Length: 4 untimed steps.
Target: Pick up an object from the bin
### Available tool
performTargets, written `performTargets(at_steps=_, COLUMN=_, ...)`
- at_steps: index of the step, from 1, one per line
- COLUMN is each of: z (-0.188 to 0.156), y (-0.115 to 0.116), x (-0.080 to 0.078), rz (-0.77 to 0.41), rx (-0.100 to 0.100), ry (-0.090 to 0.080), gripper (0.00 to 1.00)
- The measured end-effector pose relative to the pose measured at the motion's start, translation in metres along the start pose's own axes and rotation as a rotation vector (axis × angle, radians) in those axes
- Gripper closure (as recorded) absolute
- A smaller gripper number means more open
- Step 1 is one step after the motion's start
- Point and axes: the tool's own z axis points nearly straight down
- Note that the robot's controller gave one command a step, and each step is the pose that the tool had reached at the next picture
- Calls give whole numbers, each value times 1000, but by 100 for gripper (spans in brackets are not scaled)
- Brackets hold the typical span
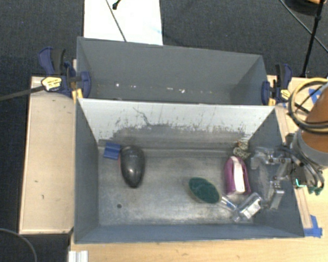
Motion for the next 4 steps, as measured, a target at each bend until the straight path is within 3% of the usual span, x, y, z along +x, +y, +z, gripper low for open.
performTargets(at_steps=1, z=168, y=-50, x=-4, rz=-256, rx=7, ry=-24, gripper=0)
performTargets(at_steps=2, z=138, y=-46, x=-3, rz=-378, rx=4, ry=-10, gripper=0)
performTargets(at_steps=3, z=139, y=-46, x=-8, rz=-556, rx=4, ry=-11, gripper=0)
performTargets(at_steps=4, z=166, y=-46, x=-12, rz=-568, rx=3, ry=-23, gripper=0)
